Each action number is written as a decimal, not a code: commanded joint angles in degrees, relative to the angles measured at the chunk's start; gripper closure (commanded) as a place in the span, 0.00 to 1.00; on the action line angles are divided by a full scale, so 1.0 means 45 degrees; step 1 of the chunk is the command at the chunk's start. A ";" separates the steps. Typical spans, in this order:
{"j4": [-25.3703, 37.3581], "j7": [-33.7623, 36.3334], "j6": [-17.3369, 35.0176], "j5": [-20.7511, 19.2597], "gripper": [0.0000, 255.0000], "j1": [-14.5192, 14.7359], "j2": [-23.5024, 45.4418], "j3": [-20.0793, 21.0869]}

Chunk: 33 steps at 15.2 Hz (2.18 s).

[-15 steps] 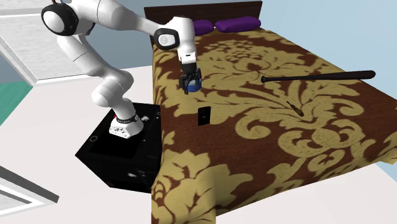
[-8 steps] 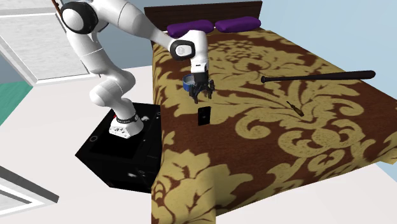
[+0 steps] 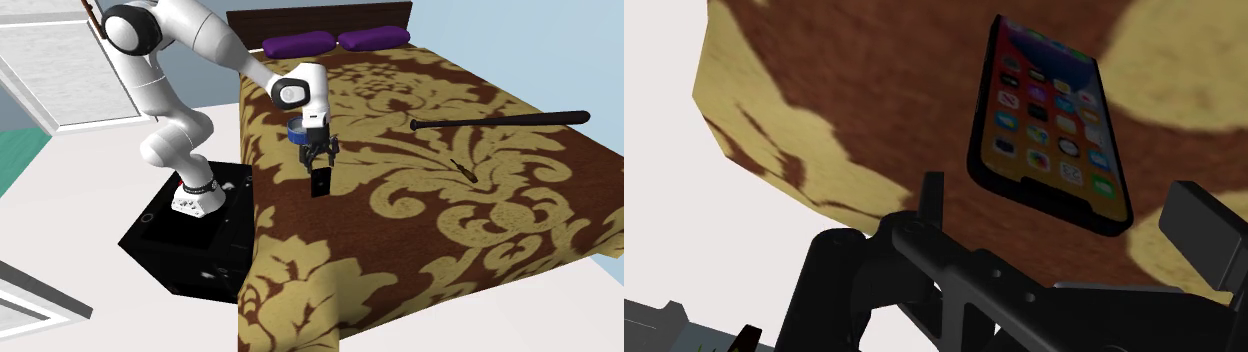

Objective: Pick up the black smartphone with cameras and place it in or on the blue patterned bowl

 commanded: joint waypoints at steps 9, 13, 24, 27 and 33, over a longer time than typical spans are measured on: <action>-0.0014 0.0046 0.0083 -0.0072 1.00 -0.0032 0.0075 0.0005; -0.0015 0.0045 0.0083 -0.0072 1.00 -0.0031 0.0074 0.0005; 0.0686 -0.0847 -0.1162 0.0685 1.00 0.0191 -0.0693 -0.0253; 0.0996 -0.1126 -0.1638 0.0893 1.00 0.0252 -0.0923 -0.0342; 0.1690 -0.1616 -0.2597 0.1212 1.00 0.0339 -0.1291 -0.0500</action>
